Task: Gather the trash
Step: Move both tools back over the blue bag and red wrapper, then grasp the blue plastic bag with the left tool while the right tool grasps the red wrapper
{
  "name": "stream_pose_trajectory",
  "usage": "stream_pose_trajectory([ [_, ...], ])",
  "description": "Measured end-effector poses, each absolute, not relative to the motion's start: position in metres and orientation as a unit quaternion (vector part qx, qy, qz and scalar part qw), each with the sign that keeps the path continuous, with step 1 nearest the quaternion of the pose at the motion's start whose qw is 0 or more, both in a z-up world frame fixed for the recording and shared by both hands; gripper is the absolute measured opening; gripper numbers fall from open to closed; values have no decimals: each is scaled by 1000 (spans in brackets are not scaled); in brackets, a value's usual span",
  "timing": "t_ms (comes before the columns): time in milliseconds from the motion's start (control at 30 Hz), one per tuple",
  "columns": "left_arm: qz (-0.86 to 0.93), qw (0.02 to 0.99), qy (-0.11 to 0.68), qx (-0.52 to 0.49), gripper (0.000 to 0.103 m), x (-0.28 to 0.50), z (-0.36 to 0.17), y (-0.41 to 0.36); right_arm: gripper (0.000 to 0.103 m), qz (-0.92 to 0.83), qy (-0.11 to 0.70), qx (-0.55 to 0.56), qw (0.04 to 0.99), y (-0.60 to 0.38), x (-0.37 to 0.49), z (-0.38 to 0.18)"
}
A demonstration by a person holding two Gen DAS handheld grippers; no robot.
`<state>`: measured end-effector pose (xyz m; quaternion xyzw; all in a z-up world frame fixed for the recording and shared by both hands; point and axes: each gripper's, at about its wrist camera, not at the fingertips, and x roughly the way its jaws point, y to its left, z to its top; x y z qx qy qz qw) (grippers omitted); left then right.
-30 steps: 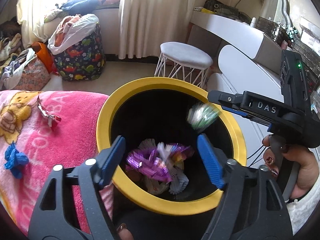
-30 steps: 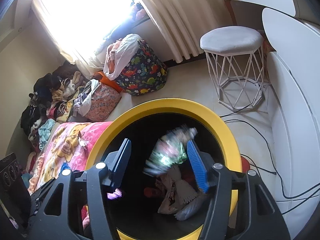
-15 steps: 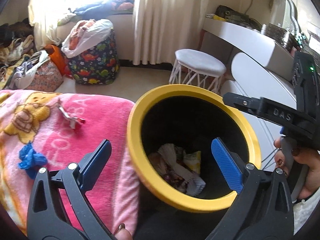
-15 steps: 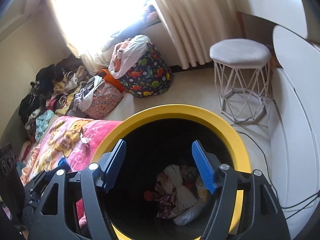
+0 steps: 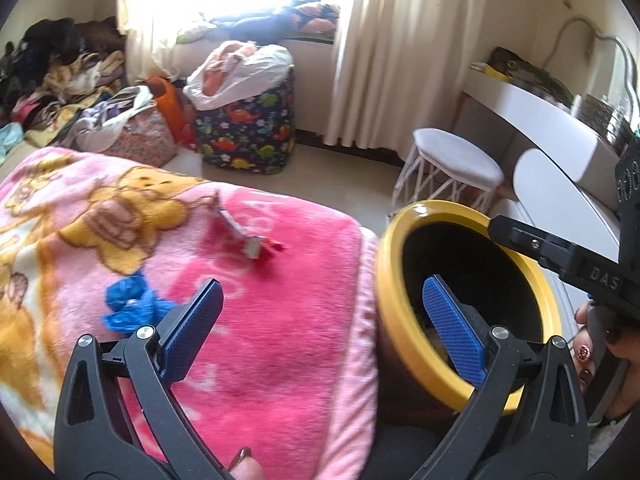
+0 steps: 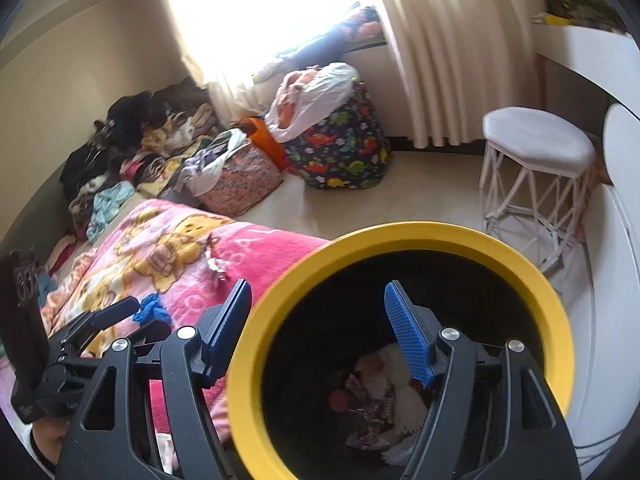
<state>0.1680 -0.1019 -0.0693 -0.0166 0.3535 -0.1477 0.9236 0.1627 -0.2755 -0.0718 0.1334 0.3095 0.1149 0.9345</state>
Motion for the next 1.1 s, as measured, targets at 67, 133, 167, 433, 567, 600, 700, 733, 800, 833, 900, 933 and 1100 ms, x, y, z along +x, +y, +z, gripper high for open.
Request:
stream_pose_trajectory([
  [67, -138, 925, 353, -21, 92, 169, -69, -92, 67, 125, 311, 127, 934, -265, 167, -70],
  [133, -128, 928, 350, -23, 92, 171, -68, -81, 67, 136, 314, 115, 933, -254, 172, -68],
  [167, -120, 929, 349, -25, 92, 172, -68, -74, 67, 141, 314, 109, 932, -248, 174, -68],
  [433, -75, 933, 348, -49, 92, 177, -72, -30, 67, 186, 336, 69, 921, -200, 202, -72],
  [567, -53, 933, 350, -68, 92, 182, -75, -5, 67, 203, 354, 38, 912, -171, 217, -78],
  [600, -47, 932, 351, -72, 92, 182, -77, 2, 66, 204, 357, 31, 911, -166, 221, -79],
  [700, -38, 930, 356, -82, 92, 185, -82, 15, 65, 210, 370, 15, 905, -150, 233, -85],
  [733, -35, 929, 358, -87, 92, 186, -84, 21, 62, 211, 375, 11, 903, -145, 237, -87],
  [800, -32, 926, 363, -96, 92, 188, -88, 29, 59, 211, 384, 3, 899, -135, 247, -90],
  [833, -31, 925, 365, -101, 92, 189, -91, 32, 57, 213, 390, 1, 896, -129, 253, -92],
  [900, -32, 921, 371, -112, 92, 192, -96, 39, 53, 211, 402, -5, 891, -120, 264, -97],
  [933, -34, 919, 374, -117, 92, 193, -98, 41, 50, 210, 409, -7, 888, -117, 270, -100],
  [1100, -50, 909, 392, -134, 77, 199, -110, 39, 44, 196, 446, -26, 873, -96, 302, -115],
])
